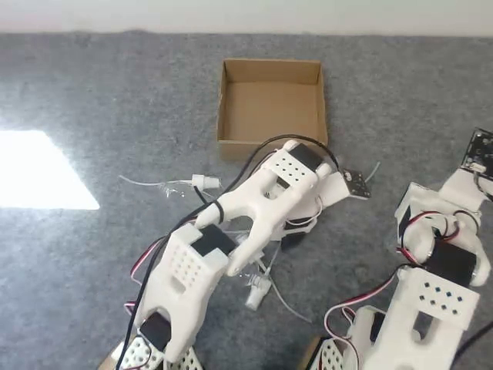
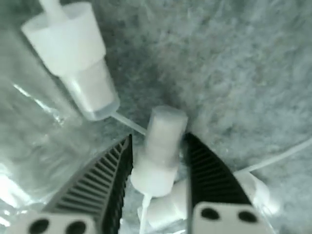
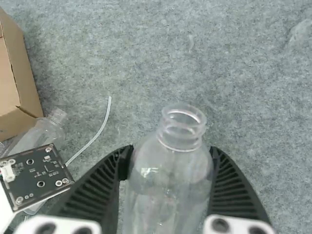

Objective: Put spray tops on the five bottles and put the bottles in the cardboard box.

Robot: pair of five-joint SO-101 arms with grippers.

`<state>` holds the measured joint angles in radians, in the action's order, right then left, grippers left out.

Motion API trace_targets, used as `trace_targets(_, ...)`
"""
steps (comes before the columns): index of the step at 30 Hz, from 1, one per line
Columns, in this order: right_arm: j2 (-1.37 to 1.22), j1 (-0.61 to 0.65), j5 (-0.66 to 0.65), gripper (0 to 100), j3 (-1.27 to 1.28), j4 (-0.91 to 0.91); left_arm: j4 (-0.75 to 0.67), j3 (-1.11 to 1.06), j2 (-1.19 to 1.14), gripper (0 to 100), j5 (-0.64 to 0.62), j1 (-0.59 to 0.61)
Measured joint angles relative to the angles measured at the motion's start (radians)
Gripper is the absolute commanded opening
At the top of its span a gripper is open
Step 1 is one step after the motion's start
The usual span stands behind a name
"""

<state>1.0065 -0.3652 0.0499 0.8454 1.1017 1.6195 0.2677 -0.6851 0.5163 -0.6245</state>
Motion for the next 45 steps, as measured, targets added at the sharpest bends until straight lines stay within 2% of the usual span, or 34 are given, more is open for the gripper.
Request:
trace_targets(5,0.000,0.000,0.000,15.1,0.000,0.000,0.084,0.083,-0.018,3,0.000,-0.002)
trace_targets(17,0.000,0.000,0.000,15.1,0.000,0.000,0.094,0.115,0.012,2,-0.094,-0.002)
trace_targets(24,0.000,0.000,0.000,15.1,0.000,0.000,0.097,0.014,0.242,2,-0.114,0.002)
trace_targets(30,0.000,0.006,0.000,15.1,0.000,0.000,0.097,-0.058,0.477,2,-0.114,0.083)
trace_targets(37,0.000,0.078,0.000,15.1,0.000,0.000,0.098,-0.133,0.654,2,-0.110,0.160)
trace_targets(45,0.000,0.190,0.000,15.1,0.000,0.000,0.101,-0.153,0.824,2,-0.173,0.265)
